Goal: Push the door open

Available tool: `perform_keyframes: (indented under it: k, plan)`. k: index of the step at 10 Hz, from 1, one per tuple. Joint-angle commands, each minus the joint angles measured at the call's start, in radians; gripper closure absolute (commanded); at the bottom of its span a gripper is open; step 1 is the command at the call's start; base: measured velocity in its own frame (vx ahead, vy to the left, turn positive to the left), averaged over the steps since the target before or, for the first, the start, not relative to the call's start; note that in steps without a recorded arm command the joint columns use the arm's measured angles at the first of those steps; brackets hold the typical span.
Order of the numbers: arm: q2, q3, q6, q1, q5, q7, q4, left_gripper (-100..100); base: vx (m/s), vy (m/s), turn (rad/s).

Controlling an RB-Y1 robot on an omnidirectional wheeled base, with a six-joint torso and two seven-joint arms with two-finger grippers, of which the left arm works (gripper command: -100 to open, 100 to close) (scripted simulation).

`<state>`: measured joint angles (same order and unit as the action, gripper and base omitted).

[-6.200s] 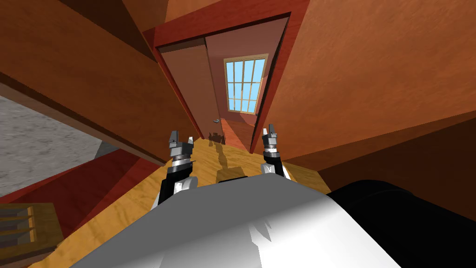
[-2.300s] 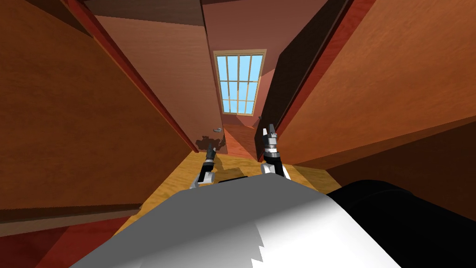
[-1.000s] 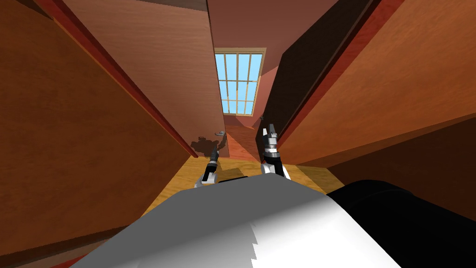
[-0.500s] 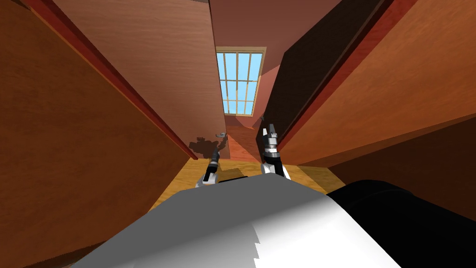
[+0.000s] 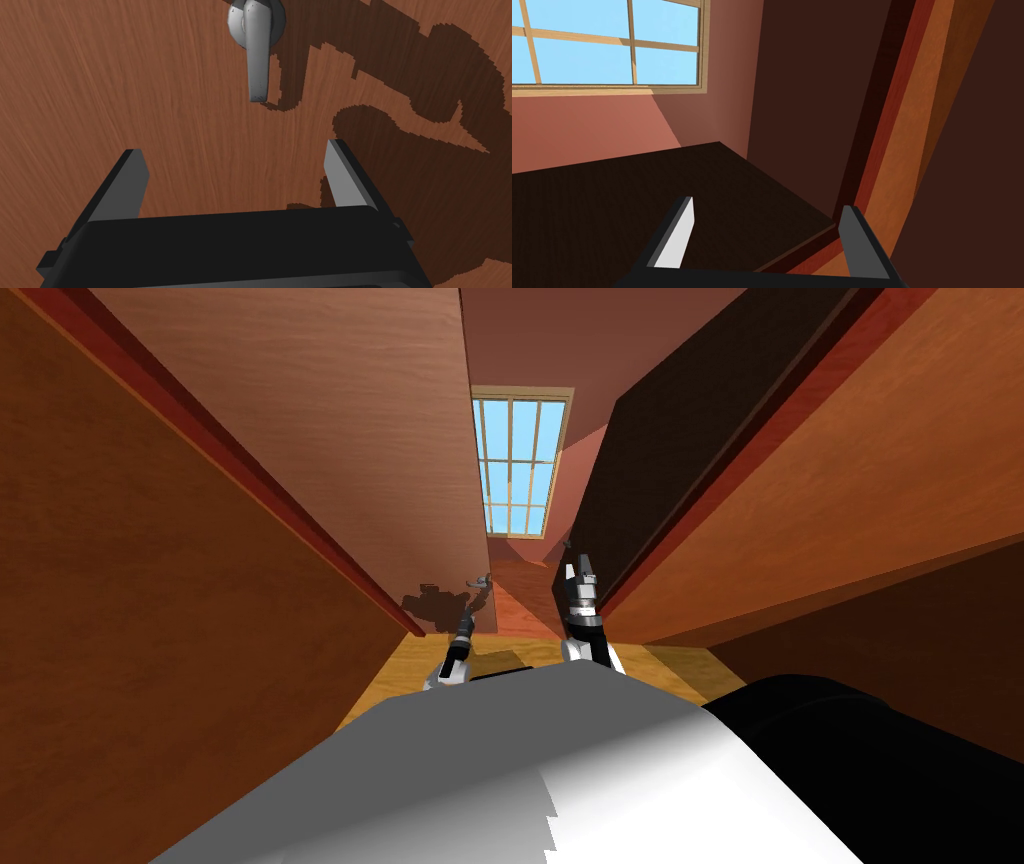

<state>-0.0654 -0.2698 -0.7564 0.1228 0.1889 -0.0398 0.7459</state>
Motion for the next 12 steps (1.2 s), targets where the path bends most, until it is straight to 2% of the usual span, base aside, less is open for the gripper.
perform_keyframes:
  k: [1,4,5,9,12]
  plan:
    - [0.002,-0.003,-0.014,0.014,0.001,0.003,-0.035,-100,0.079,0.075,-0.02]
    - [0.009,-0.011,-0.03,0.037,0.004,0.002,-0.091,-100,0.1,0.065,-0.032]
    - [0.006,-0.01,-0.025,0.029,0.003,0.003,-0.076,-100,0.051,0.019,-0.008]
    - [-0.004,-0.002,-0.031,0.032,0.005,0.002,-0.086,-100,0.159,-0.022,-0.024]
    - [-0.004,0.006,-0.035,0.034,0.007,0.001,-0.093,-100,0.214,-0.046,-0.027]
